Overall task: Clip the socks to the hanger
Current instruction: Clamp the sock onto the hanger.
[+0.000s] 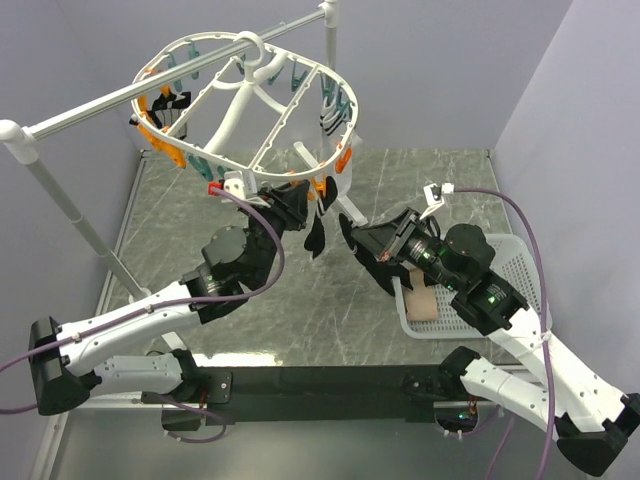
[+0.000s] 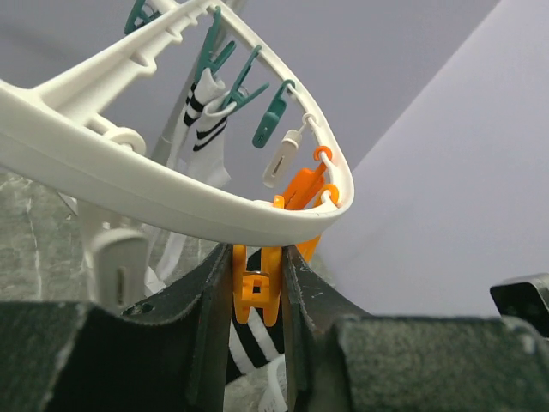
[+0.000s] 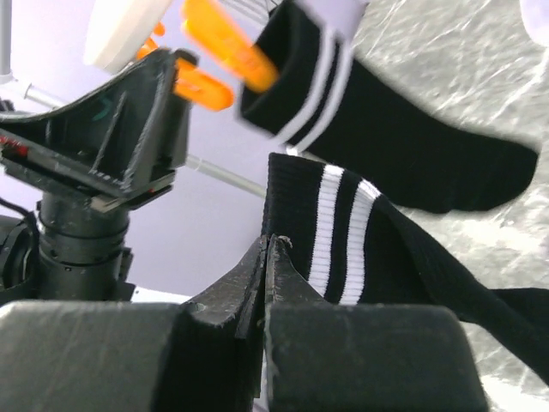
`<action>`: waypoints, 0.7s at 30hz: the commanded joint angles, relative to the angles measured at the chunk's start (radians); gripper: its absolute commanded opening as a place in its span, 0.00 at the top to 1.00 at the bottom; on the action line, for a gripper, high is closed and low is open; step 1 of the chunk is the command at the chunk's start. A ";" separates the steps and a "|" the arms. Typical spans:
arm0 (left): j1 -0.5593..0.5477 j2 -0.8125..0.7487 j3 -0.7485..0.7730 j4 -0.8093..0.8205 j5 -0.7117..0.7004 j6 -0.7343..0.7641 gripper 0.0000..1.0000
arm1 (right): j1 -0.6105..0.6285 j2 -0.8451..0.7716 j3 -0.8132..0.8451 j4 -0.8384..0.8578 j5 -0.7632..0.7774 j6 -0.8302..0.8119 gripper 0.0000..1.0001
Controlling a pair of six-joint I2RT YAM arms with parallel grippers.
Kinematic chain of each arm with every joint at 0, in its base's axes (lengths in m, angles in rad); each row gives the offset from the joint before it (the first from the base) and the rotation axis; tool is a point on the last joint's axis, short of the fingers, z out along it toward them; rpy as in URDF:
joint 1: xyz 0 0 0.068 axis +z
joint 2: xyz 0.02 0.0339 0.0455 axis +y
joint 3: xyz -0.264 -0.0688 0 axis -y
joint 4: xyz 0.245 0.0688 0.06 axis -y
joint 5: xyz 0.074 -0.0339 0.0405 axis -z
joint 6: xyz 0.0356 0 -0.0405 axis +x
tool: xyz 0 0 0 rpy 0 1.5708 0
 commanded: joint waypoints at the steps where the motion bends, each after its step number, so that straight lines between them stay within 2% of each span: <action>1: -0.044 0.042 0.035 -0.009 -0.072 -0.012 0.79 | 0.028 0.010 0.015 0.060 -0.013 0.035 1.00; 6: -0.052 0.074 0.060 -0.003 -0.078 -0.020 0.79 | 0.059 0.043 0.038 0.050 -0.022 0.021 1.00; 21: -0.052 0.080 0.078 -0.018 -0.052 0.000 0.79 | 0.060 0.166 0.105 0.162 -0.008 0.034 1.00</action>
